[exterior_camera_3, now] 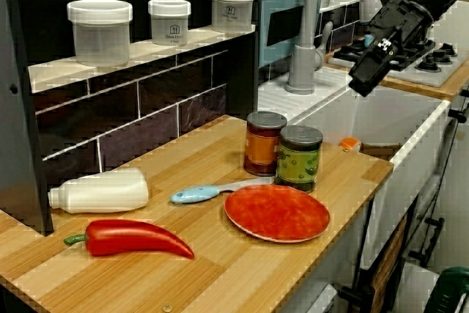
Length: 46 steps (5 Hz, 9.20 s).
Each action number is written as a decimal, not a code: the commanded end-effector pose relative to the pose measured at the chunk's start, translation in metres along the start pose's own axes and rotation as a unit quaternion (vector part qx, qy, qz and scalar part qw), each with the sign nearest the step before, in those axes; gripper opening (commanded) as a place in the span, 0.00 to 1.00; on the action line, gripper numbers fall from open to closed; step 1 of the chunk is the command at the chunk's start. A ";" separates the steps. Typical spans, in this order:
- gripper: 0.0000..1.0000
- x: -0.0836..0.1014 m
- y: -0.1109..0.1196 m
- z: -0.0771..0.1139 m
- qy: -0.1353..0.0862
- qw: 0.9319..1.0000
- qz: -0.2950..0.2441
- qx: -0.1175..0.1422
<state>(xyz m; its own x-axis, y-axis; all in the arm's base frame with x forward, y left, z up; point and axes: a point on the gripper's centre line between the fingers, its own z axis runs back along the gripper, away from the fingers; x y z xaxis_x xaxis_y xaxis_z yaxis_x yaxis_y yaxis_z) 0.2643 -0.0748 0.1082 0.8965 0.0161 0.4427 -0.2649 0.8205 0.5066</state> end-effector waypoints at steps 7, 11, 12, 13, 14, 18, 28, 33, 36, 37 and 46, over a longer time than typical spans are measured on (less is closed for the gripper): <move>0.00 0.005 -0.007 -0.088 -0.009 0.998 -0.039 0.039; 0.00 0.020 0.020 -0.084 0.004 0.999 -0.025 0.033; 0.00 0.018 0.020 -0.091 0.009 0.998 -0.034 0.043; 0.00 0.017 0.020 -0.101 0.008 0.998 -0.036 0.053; 0.00 0.017 0.021 -0.112 -0.009 0.997 -0.038 0.070; 0.00 0.040 0.021 -0.146 -0.019 0.993 -0.039 0.110; 0.00 0.091 0.064 -0.109 0.038 0.998 0.011 0.045; 1.00 0.072 0.071 -0.086 0.090 0.996 0.011 -0.009; 1.00 0.069 0.077 -0.086 0.082 0.996 0.018 0.006; 1.00 0.071 0.081 -0.093 0.077 0.997 0.025 0.017; 1.00 0.065 0.089 -0.099 0.057 0.996 0.059 0.042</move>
<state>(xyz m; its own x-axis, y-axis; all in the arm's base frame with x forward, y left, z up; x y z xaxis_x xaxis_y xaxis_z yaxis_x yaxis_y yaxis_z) 0.3324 0.0528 0.0979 0.9046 0.1777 0.3874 -0.3765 0.7594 0.5307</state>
